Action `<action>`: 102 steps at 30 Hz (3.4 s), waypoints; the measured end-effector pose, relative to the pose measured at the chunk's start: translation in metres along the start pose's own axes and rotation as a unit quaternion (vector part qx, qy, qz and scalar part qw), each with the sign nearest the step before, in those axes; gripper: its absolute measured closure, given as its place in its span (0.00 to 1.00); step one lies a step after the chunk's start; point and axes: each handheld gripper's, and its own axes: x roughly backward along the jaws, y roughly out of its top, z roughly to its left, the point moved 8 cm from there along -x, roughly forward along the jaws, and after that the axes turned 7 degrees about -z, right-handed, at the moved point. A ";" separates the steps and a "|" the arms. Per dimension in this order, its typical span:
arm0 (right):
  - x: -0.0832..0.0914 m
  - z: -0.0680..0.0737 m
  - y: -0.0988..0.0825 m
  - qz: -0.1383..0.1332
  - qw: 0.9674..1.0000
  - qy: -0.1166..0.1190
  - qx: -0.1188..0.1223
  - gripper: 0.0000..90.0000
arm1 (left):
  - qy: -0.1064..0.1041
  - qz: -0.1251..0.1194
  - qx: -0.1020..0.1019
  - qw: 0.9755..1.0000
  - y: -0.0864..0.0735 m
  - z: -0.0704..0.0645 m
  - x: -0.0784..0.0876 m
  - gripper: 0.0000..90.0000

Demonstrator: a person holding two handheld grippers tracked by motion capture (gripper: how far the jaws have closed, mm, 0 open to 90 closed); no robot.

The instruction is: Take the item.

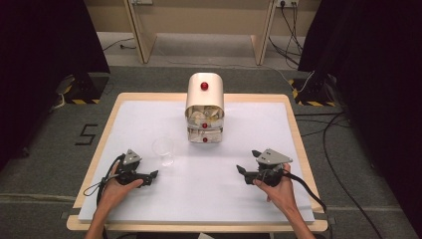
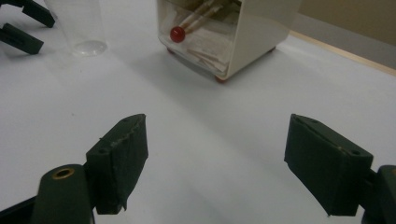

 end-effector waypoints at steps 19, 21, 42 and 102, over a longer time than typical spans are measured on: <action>-0.052 0.012 0.088 -0.062 0.997 0.032 0.045 0.37 | 0.000 0.000 0.000 1.000 0.000 0.000 0.000 0.11; -0.052 0.012 0.091 -0.067 0.996 0.032 0.045 0.38 | 0.000 0.000 0.000 1.000 0.000 0.000 0.000 0.11; -0.098 0.029 0.137 -0.075 0.993 0.048 0.075 0.45 | 0.000 0.000 -0.001 1.000 0.000 0.000 0.000 0.11; -0.064 0.065 0.104 0.012 0.987 0.100 0.125 0.49 | 0.000 -0.001 0.000 1.000 0.000 0.000 0.000 0.11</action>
